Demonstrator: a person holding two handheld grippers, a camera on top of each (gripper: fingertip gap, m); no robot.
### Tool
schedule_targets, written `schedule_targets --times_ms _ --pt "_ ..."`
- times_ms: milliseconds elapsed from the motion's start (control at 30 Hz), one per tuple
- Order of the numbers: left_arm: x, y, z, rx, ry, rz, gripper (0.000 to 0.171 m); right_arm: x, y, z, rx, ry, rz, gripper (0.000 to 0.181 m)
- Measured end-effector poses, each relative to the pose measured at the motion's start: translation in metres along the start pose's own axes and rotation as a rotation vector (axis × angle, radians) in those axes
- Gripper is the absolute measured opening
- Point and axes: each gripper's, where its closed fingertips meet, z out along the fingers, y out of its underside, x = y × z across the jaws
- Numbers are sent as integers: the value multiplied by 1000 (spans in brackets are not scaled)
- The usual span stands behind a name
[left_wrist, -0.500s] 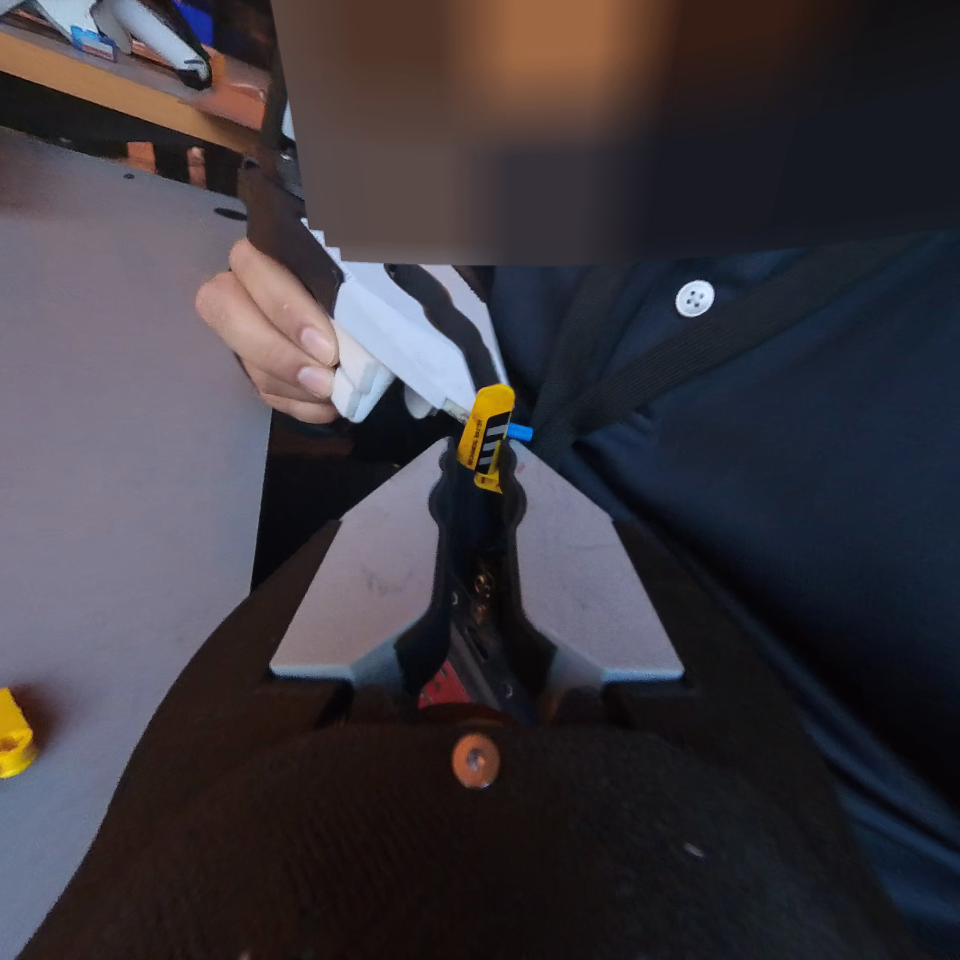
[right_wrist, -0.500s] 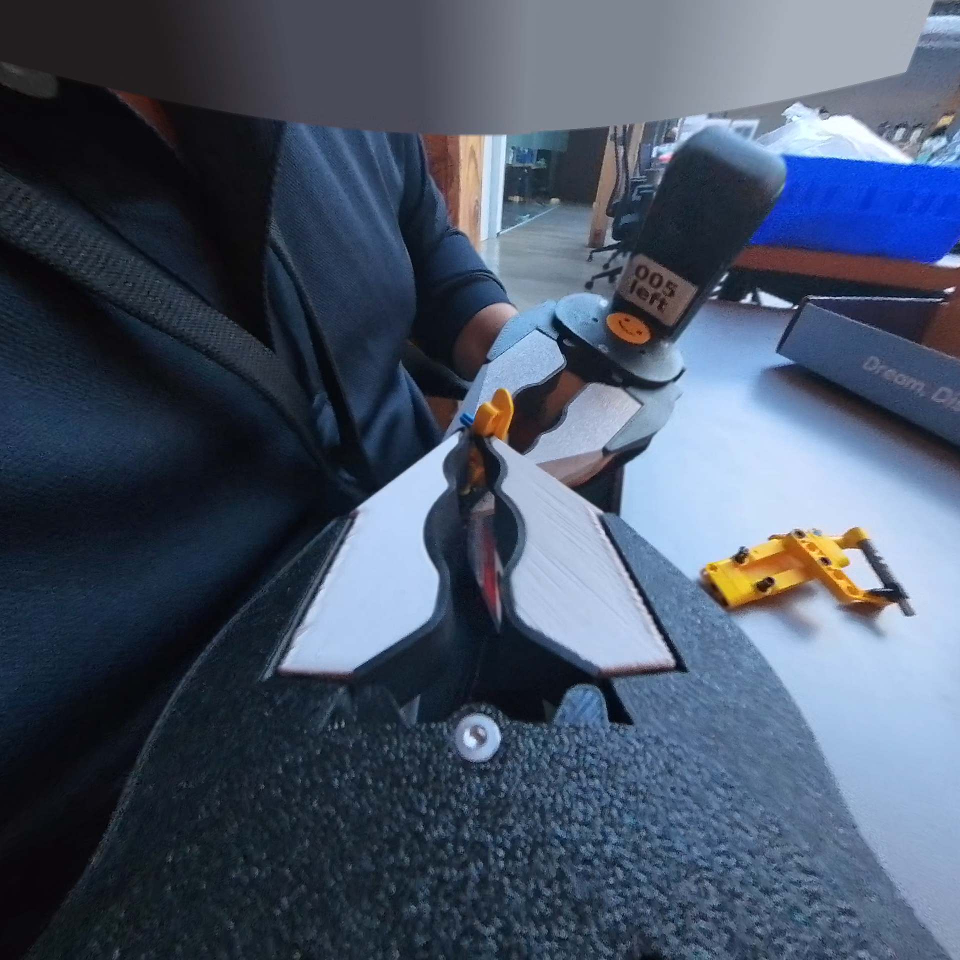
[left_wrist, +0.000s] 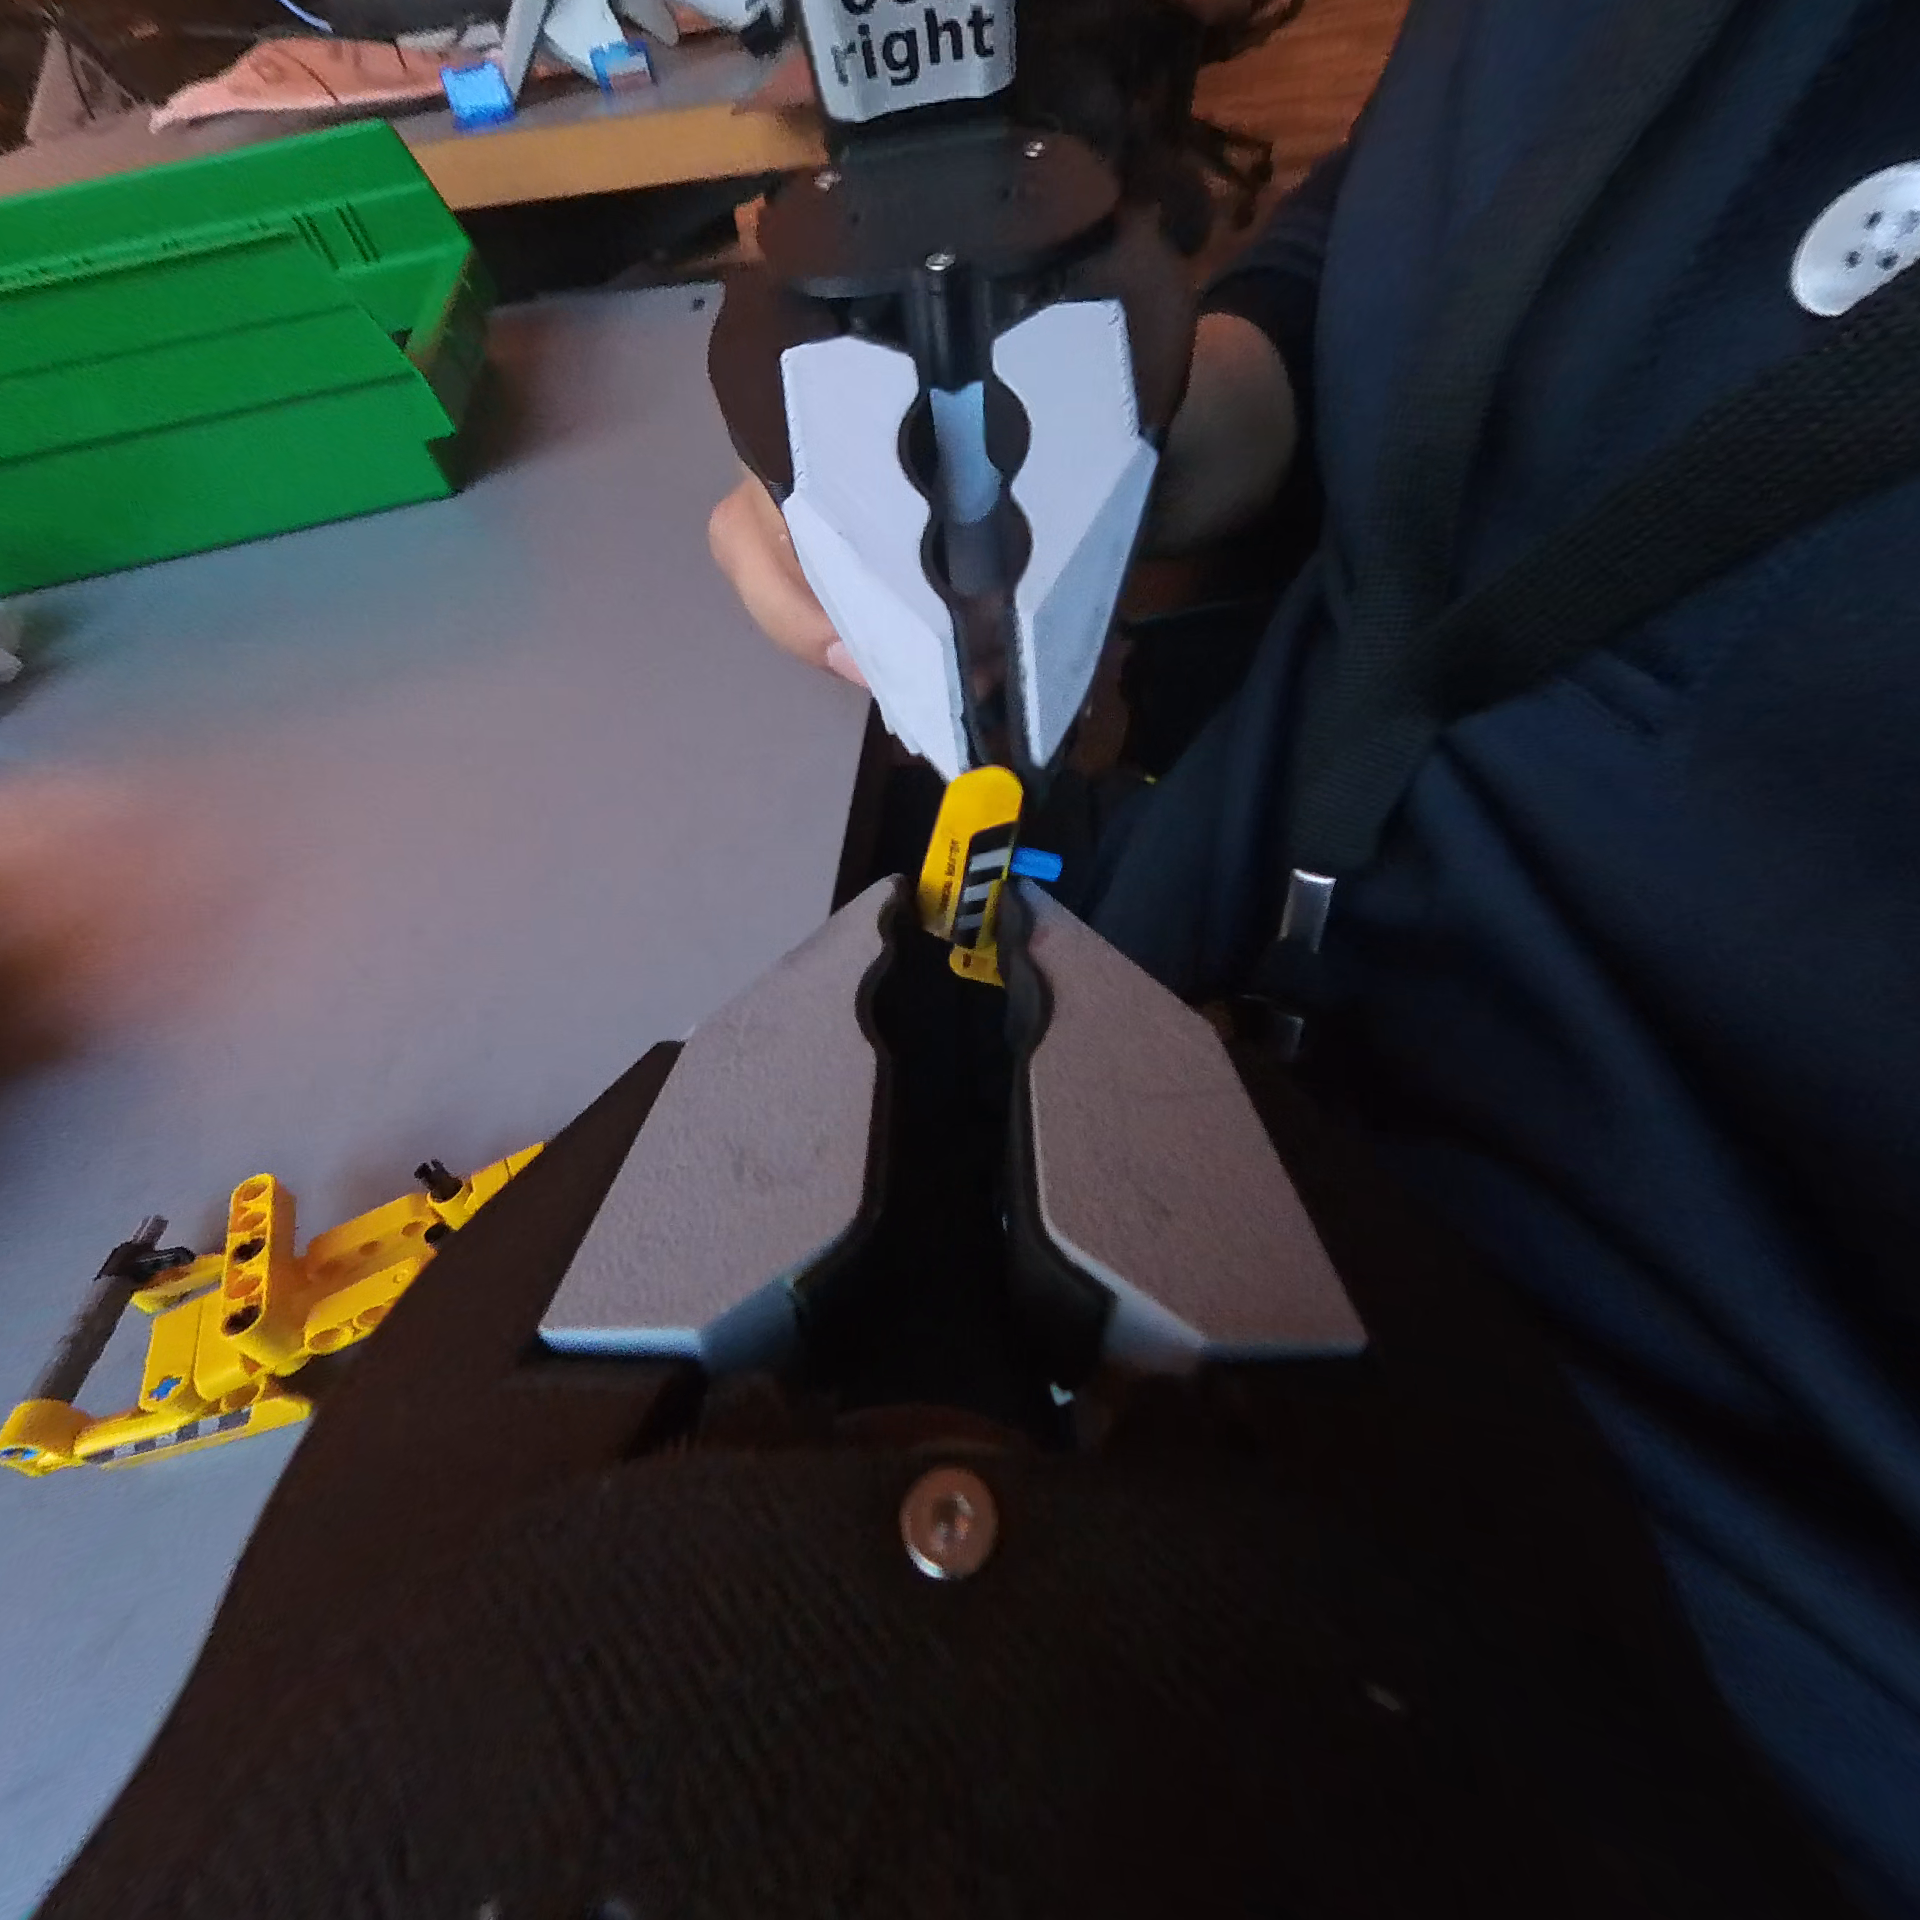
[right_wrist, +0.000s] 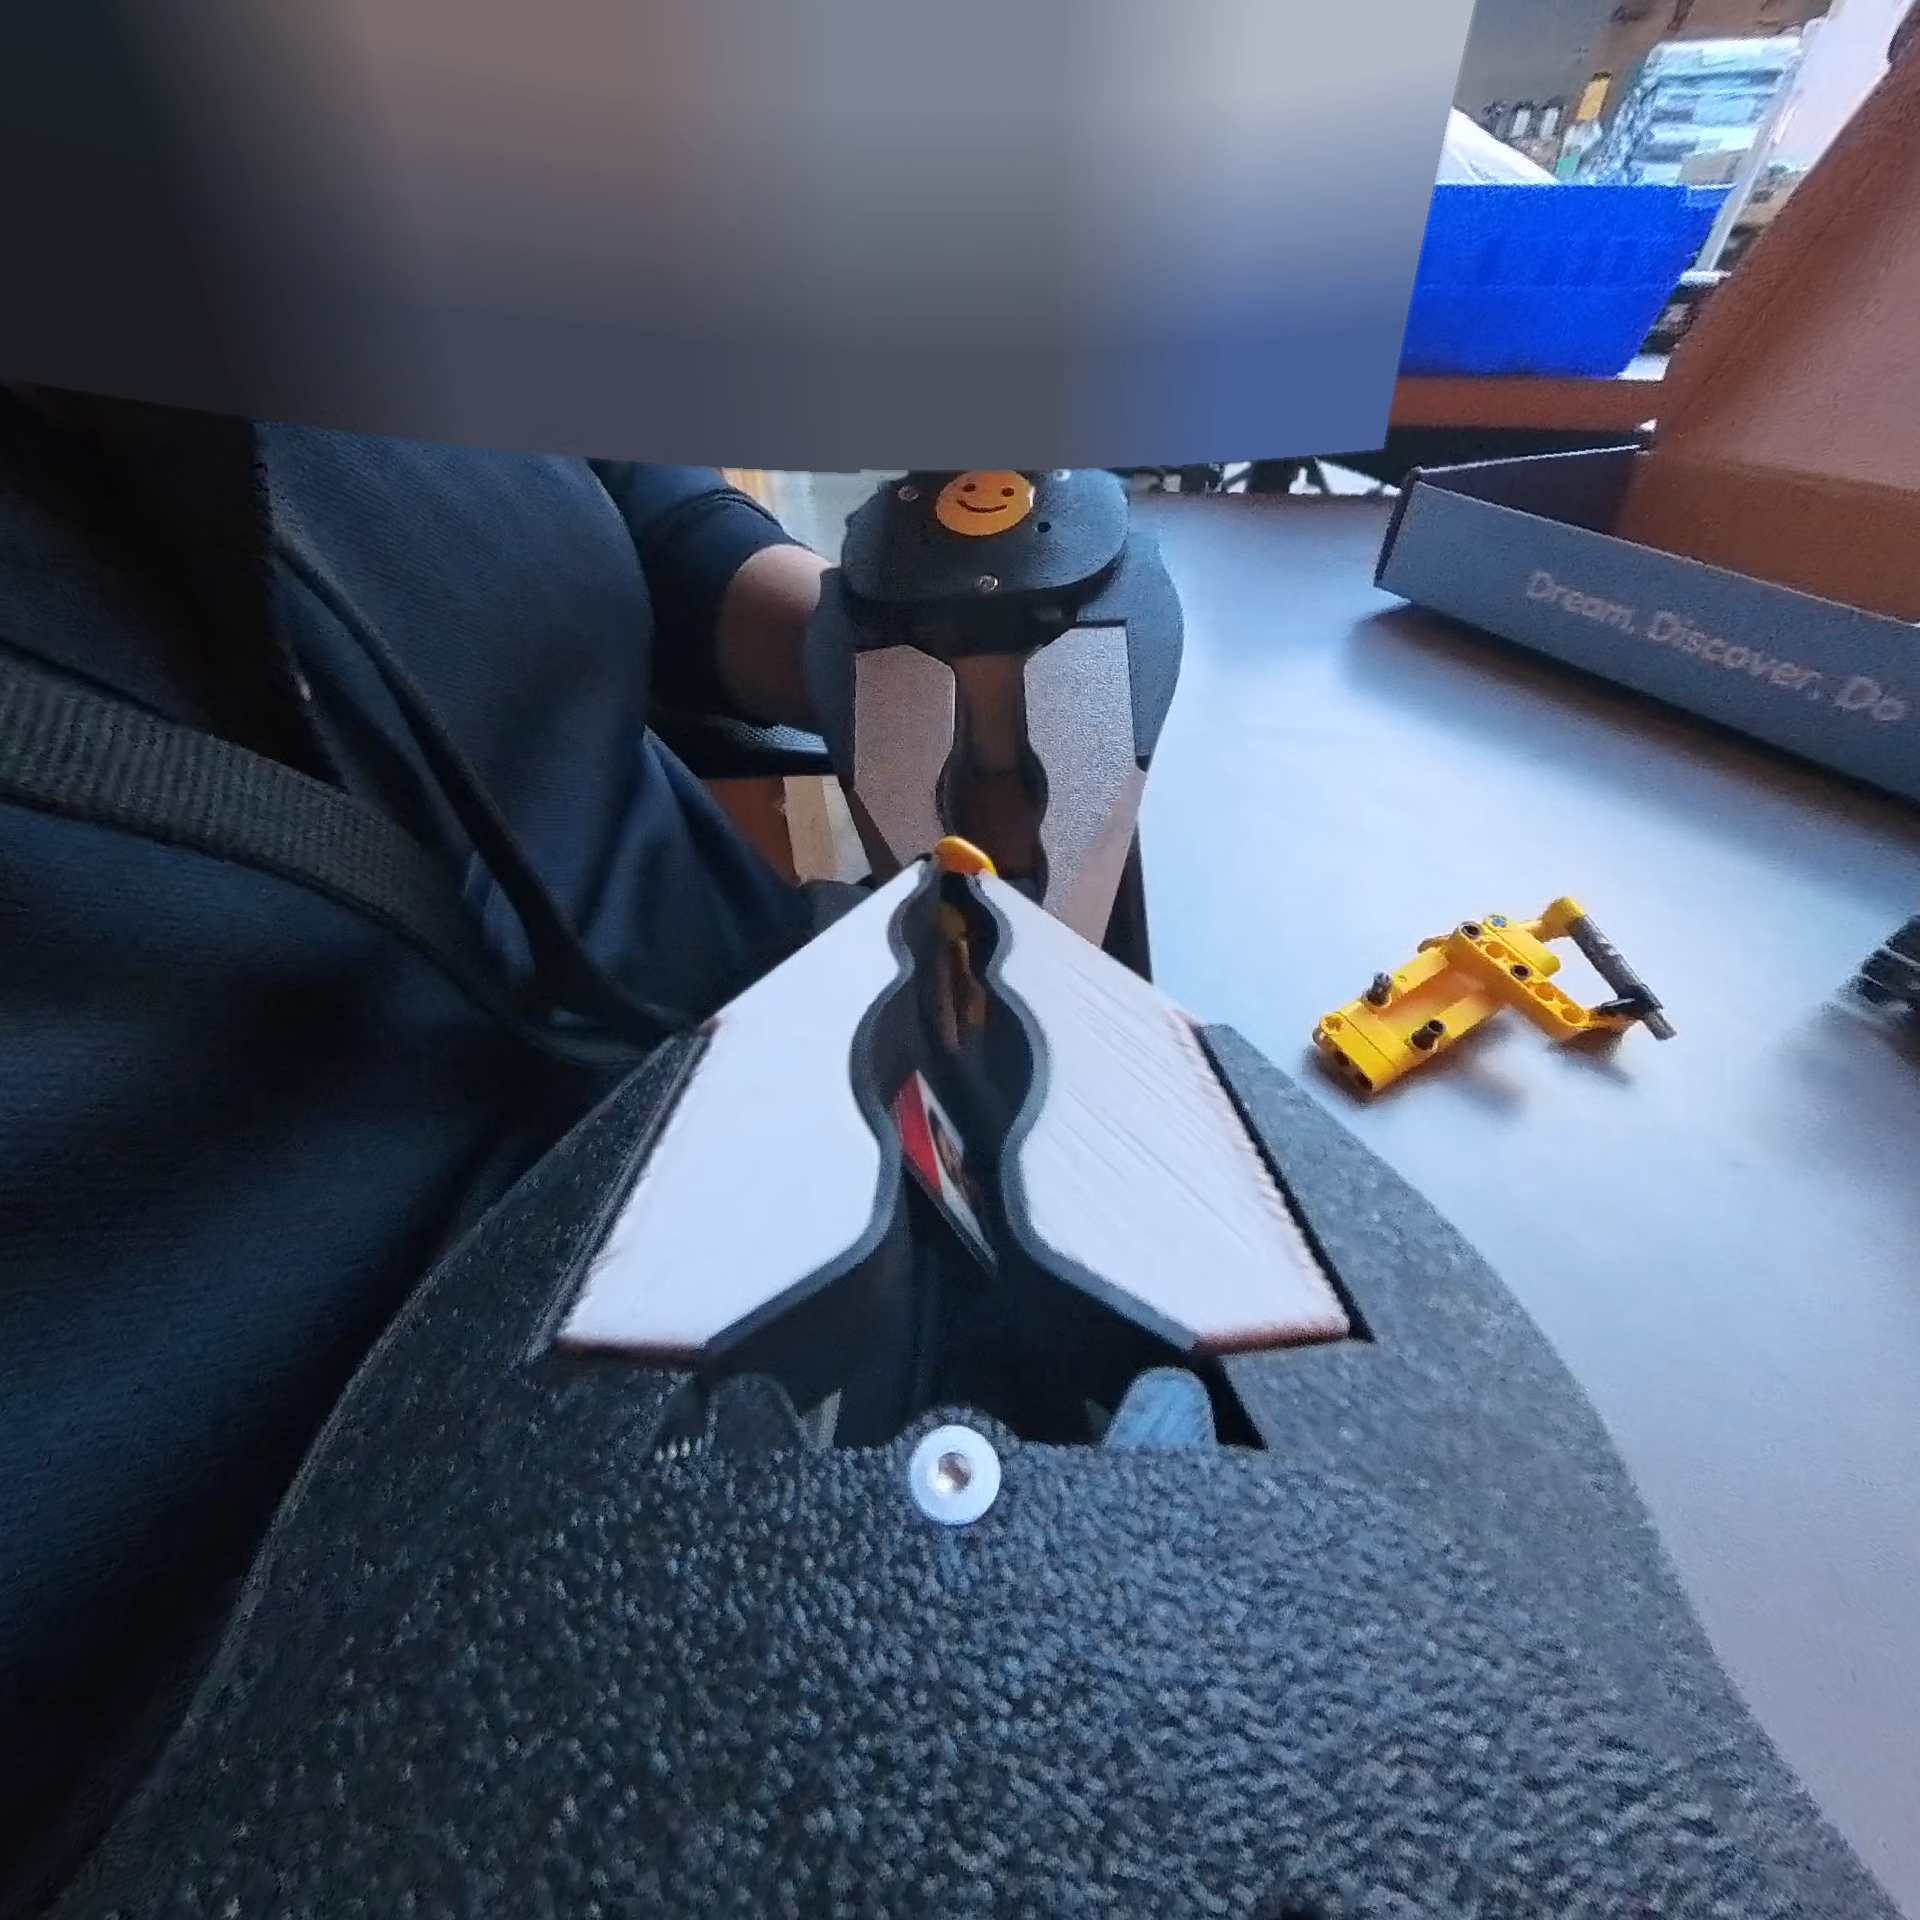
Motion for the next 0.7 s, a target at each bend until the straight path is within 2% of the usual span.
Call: schedule_targets --times_ms 133,567,700 --pt "-1 -3 -4 20 -32 65 13 3 4 -6 -34 40 -28 12" --pt "-5 -1 3 -67 -78 185 13 -1 14 -6 -141 82 -123 4" --pt "-5 1 4 -92 -79 221 13 0 12 -8 -133 86 -117 4"
